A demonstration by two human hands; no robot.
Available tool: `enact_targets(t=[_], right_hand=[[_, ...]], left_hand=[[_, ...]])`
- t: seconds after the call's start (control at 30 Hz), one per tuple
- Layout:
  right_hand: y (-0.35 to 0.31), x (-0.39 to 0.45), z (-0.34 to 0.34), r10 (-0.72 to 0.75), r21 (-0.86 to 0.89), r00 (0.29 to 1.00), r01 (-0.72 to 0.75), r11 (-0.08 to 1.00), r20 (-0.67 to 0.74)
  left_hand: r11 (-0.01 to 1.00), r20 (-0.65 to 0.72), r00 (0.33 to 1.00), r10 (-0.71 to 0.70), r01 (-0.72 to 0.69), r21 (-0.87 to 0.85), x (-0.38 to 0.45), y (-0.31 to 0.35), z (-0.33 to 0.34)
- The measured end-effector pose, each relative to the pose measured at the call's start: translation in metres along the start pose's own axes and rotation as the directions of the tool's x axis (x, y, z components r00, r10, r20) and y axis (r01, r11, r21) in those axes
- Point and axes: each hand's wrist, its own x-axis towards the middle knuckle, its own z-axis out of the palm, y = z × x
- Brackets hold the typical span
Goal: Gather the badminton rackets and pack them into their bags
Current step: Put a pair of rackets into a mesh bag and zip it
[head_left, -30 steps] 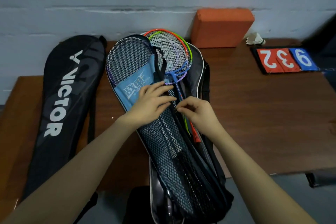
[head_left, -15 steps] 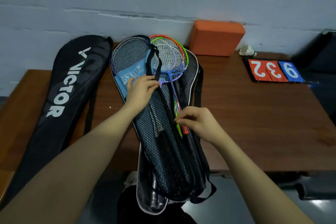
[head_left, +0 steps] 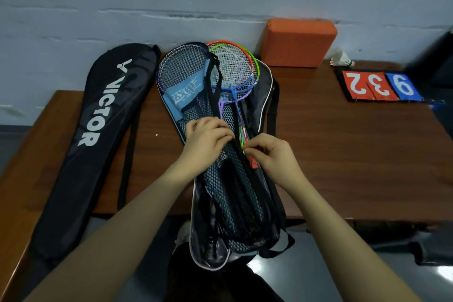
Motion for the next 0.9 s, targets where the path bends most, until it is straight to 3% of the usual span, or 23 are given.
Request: enact_targets(t=[0.13, 0.3, 0.4, 0.47, 0.53, 0.73, 0.9], right_hand=[[0.008, -0.014, -0.014, 0.035, 0.02, 0.999, -0.034, 0.999, -0.019], [0.027, -0.049, -0.029, 0.109, -0.09, 0.992, -0.115, 0.989, -0.064], [0.03, -0.059, -0.032, 0.126, -0.126, 0.987, -0.138, 0.982, -0.104], [0.028, -0.059, -0.032, 0.097, -0.133, 0.988, -0.113, 0.985, -0.122], [0.026, -0.058, -0.031, 0.07, -0.132, 0.989, -0.087, 0.987, -0.129], [0.031, -0.068, -0.022, 0.064, -0.197, 0.98, -0.102, 0.975, -0.188], [0.027, -0.097, -0.026, -0.054, -0.426, 0.961, -0.07, 0.902, -0.271]], left_hand=[[0.987, -0.088, 0.983, -0.158, 0.156, -0.026, 0.016, -0.002, 0.006], [0.987, -0.043, 0.989, -0.14, 0.143, 0.07, 0.021, 0.008, 0.026], [0.996, 0.054, 0.999, 0.006, -0.01, 0.085, 0.016, 0.022, 0.031], [0.979, 0.194, 0.961, 0.195, -0.202, 0.014, 0.007, 0.034, 0.034], [0.958, 0.224, 0.932, 0.285, -0.286, -0.029, -0.01, 0.041, 0.039], [0.986, -0.038, 0.989, 0.142, -0.145, -0.084, -0.026, 0.04, 0.049], [0.987, -0.103, 0.994, 0.047, -0.062, -0.15, -0.02, 0.05, 0.05]])
